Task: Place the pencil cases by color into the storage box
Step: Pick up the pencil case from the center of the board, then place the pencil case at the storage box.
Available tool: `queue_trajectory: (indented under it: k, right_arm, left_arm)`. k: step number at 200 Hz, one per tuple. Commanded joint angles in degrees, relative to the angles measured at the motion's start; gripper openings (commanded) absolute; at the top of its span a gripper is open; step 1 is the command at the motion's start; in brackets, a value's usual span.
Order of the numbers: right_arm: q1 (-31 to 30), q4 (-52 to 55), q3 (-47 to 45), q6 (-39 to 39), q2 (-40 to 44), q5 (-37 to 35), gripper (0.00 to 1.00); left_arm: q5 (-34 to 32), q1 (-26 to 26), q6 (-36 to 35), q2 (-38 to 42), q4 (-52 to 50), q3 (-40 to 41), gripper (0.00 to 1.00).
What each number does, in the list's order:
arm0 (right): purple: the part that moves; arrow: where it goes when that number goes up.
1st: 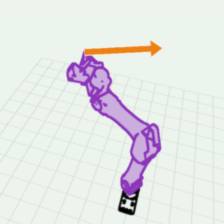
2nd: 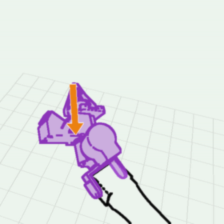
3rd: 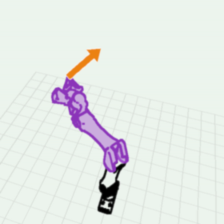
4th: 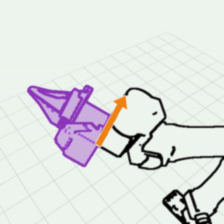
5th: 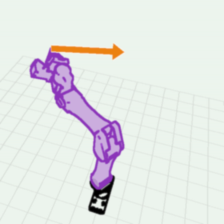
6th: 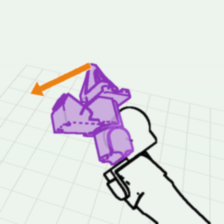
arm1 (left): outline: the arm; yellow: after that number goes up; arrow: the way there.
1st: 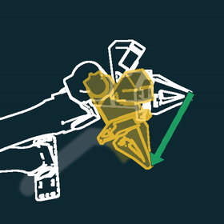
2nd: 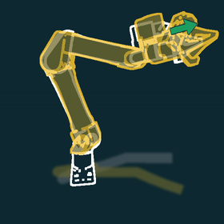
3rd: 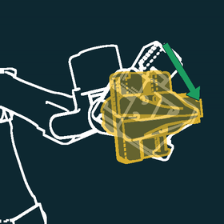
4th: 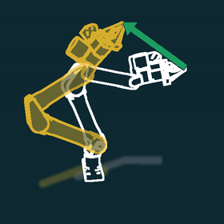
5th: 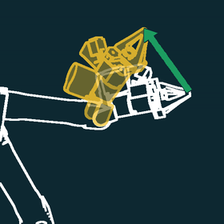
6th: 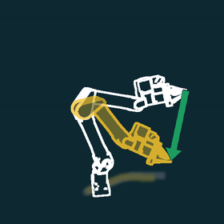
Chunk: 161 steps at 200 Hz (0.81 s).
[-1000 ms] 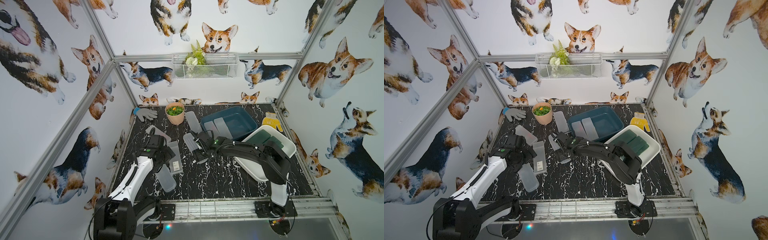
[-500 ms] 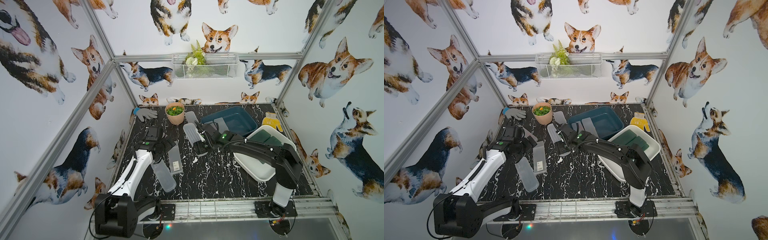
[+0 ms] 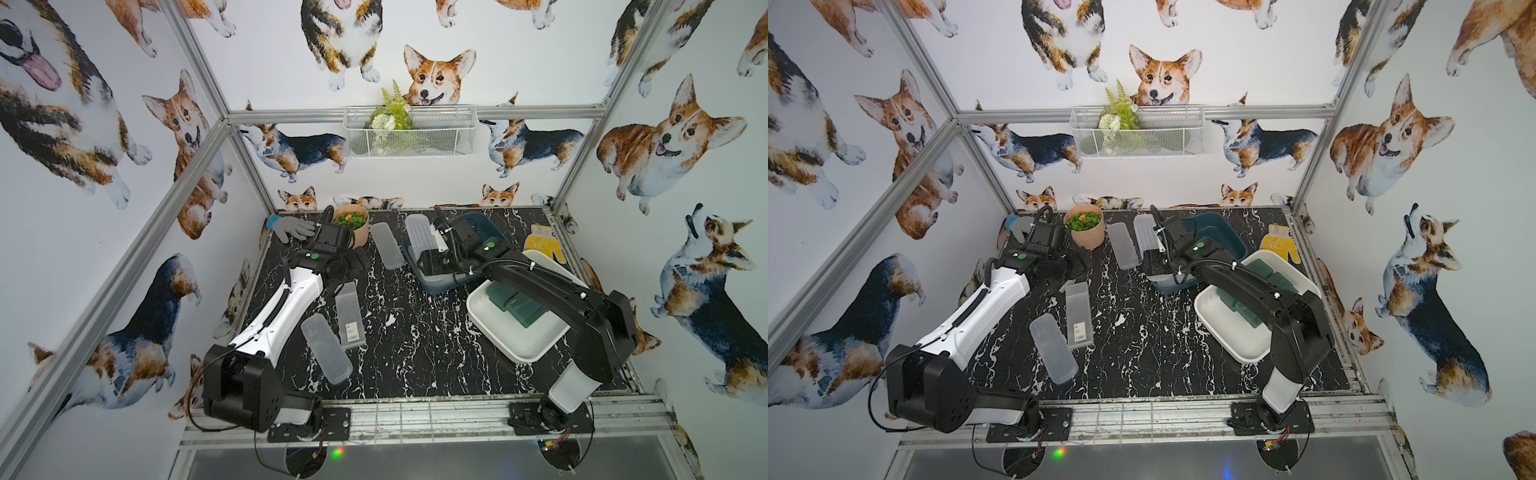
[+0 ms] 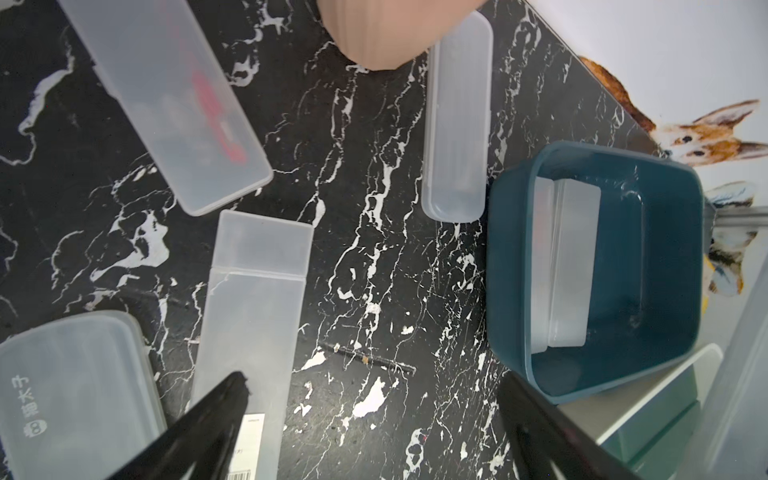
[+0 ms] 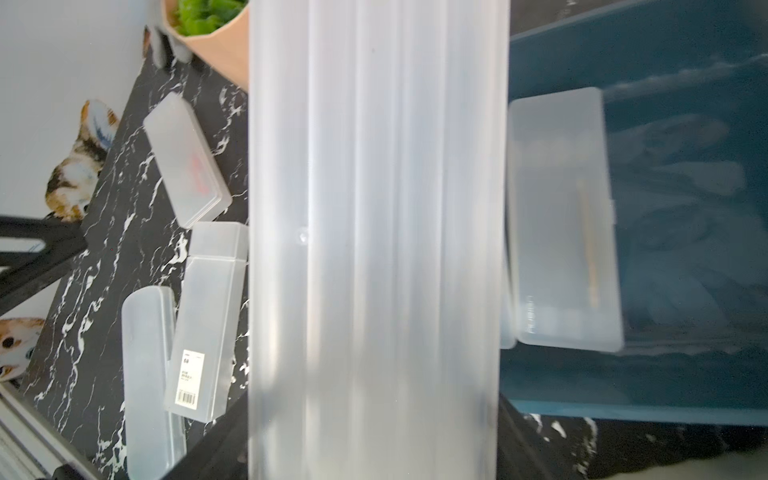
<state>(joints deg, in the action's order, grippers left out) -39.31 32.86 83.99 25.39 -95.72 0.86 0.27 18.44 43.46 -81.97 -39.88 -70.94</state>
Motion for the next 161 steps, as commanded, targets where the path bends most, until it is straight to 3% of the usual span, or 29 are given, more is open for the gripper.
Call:
queue_trajectory:
  k: [1,67,161]
  right_arm:
    - [4.6,6.3,1.4,-3.3,0.8,2.7,0.58]
    - [16.2,16.2,2.9,-11.7,-1.9,6.6,0.59]
    - [18.9,27.2,18.3,-25.0,-19.0,1.4,0.6]
  left_arm:
    - [-2.4,2.7,-3.0,-2.7,-2.2,-3.3,0.96]
    - [-0.9,8.2,-8.7,-7.6,-4.1,-9.2,0.96]
    - [3.3,10.8,-12.9,-2.6,-3.3,-5.9,0.96]
